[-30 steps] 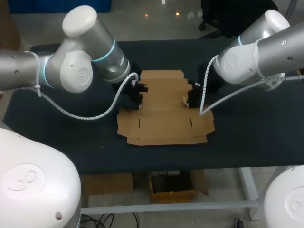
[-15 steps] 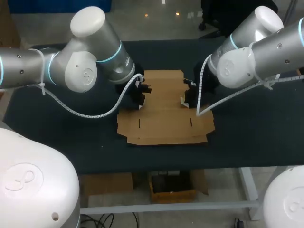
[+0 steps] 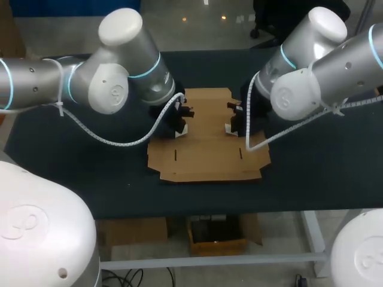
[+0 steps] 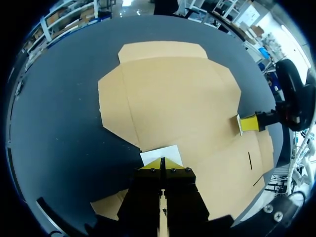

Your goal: Assemble the packaging by folding the flat box into shape, placing the metal phone stand inside, and closing the box properly

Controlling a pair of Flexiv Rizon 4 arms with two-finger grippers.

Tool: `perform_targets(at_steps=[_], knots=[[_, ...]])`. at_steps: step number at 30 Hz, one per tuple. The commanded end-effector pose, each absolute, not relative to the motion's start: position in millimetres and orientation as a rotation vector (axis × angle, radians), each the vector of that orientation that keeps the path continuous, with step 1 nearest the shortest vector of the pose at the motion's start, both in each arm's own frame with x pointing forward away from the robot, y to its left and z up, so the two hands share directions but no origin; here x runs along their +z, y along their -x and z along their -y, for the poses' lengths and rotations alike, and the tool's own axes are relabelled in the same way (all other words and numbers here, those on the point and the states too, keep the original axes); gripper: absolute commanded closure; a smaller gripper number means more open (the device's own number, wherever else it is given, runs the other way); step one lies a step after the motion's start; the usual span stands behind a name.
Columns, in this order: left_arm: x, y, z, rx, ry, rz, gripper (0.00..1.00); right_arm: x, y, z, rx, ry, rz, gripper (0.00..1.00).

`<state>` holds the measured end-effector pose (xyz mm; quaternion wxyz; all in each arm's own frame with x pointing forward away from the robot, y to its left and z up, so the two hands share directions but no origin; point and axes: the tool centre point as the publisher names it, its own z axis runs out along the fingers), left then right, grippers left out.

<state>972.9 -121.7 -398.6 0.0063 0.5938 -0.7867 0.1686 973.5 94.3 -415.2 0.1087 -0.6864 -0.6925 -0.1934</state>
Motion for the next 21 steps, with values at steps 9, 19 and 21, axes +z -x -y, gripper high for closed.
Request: perform_targets(at_steps=[9,19,21], knots=[[-411,-978,128,0.446,-1.887,2.448,1.0,-430,-974,-98,-0.497,2.078,2.031,1.0],[-398,-974,118,0.421,-1.937,2.435,1.0,-421,-969,-94,-0.561,2.091,2.012,1.0],[-391,-972,115,0.421,-1.941,2.434,1.0,-415,-968,-89,-0.607,2.092,2.001,1.0]])
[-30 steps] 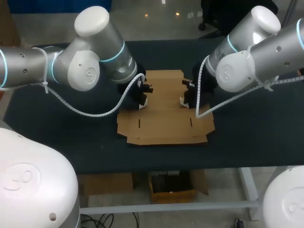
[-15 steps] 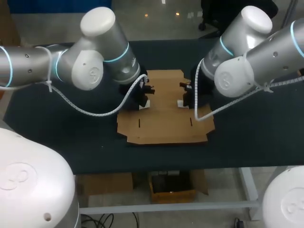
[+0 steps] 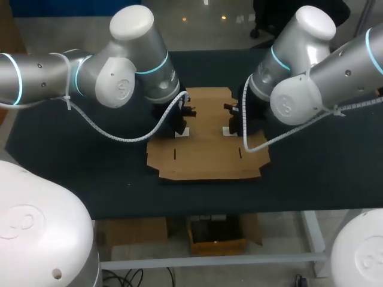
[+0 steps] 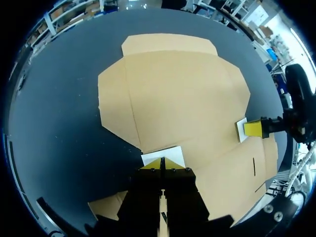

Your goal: Assemble the packaging by folding the flat box into shape, placing the metal phone stand inside, and closing the box properly

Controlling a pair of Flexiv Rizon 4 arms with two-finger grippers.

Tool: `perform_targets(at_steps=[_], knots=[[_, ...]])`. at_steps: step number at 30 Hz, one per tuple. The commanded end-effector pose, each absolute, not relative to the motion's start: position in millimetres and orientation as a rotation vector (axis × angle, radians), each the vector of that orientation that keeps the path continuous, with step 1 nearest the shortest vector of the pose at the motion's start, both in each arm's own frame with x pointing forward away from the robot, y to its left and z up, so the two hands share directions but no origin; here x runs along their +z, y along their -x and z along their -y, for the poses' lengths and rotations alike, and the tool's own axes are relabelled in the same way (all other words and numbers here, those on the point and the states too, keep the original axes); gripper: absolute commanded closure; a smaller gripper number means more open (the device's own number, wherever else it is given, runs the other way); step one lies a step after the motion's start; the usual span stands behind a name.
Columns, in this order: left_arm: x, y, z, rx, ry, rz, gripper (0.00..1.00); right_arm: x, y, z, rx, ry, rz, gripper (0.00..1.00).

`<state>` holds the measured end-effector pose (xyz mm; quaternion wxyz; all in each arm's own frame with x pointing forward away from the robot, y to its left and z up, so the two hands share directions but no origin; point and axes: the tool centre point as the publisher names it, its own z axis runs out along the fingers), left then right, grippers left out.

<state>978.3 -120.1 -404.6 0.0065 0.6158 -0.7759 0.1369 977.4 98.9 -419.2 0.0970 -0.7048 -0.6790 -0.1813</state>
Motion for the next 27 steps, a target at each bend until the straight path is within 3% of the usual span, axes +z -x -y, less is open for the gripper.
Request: perform_targets(at_steps=[1,27], knots=[[-387,-971,114,0.42,-1.947,2.435,1.0,-412,-968,-87,-0.629,2.087,1.998,1.0],[-300,-946,52,0.476,-1.835,2.383,1.0,-372,-954,-8,-0.972,1.978,1.86,1.0]])
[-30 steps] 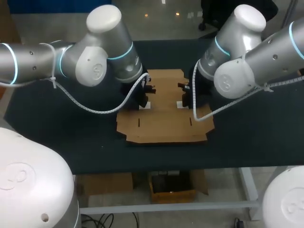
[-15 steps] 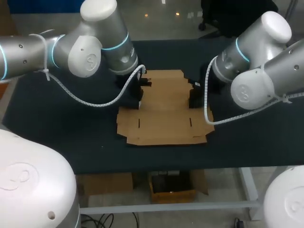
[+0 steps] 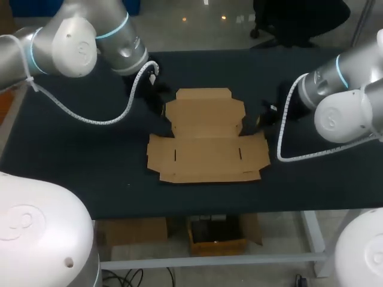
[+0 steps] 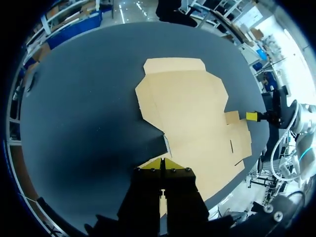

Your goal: Assemble the packaging by folding the flat box into shape, placing the metal phone stand inside, and closing the box properly

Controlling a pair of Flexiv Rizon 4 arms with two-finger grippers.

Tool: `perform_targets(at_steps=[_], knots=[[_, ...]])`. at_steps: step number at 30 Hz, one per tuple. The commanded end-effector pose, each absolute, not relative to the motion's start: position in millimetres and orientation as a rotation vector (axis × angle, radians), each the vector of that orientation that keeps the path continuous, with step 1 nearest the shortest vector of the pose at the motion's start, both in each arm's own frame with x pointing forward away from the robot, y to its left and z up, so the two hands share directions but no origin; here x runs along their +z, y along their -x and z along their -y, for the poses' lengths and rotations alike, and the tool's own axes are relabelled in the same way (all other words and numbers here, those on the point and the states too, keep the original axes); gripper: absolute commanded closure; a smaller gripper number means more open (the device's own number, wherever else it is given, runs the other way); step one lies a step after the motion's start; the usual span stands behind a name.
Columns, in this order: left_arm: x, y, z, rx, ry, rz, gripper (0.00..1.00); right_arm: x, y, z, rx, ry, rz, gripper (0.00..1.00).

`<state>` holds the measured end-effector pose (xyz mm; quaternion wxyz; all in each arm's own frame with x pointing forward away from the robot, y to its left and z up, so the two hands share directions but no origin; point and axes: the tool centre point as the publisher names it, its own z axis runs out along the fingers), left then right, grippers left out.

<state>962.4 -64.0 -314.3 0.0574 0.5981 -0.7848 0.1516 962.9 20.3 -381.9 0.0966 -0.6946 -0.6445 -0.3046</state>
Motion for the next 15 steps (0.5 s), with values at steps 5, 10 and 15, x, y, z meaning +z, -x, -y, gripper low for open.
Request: perform_targets(at_steps=[5,10,15], knots=[[-292,-930,45,0.467,-1.872,2.372,1.0,-366,-942,6,-1.0,1.97,1.845,1.0],[-285,-915,39,0.463,-1.885,2.363,1.0,-362,-927,22,-1.015,1.991,1.816,1.0],[-280,-898,33,0.453,-1.896,2.347,1.0,-357,-911,32,-1.026,1.984,1.807,1.0]])
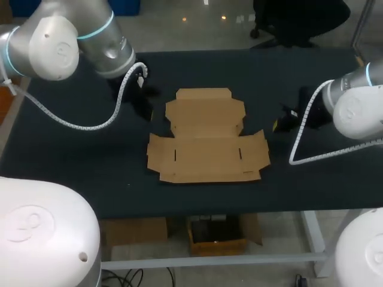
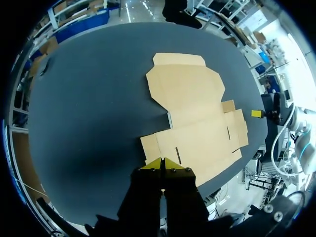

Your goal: Assemble the packaging by folding the flat box into shape, placing the metal phone stand inside, and closing the box properly

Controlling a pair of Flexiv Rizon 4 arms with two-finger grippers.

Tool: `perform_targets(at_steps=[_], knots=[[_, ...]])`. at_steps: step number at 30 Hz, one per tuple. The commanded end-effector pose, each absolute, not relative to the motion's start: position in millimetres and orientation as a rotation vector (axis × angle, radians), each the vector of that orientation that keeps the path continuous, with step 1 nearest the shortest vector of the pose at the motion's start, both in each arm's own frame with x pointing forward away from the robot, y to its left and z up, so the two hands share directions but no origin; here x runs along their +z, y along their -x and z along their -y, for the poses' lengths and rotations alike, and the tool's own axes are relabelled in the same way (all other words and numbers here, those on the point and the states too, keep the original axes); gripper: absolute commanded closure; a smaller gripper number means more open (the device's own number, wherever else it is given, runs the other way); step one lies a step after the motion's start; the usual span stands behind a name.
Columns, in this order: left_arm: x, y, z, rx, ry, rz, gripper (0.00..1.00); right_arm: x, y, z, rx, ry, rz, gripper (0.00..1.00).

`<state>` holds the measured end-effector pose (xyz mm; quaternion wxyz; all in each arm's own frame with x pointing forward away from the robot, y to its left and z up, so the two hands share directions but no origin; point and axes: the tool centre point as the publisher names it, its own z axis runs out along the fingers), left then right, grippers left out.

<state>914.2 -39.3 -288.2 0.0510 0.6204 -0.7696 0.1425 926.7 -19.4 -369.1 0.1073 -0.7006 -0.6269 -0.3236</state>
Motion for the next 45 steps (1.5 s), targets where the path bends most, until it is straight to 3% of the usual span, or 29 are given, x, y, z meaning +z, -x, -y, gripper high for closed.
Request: perform_targets(at_steps=[1,30,45], knots=[[-280,-894,33,0.442,-1.904,2.343,1.0,-356,-907,34,-1.025,1.983,1.809,1.0],[-300,-806,9,0.487,-2.07,2.159,1.0,-316,-821,41,-0.845,1.878,1.975,1.0],[-321,-776,-1,0.479,-2.073,2.092,1.0,-333,-782,36,-0.785,1.908,1.926,1.0]])
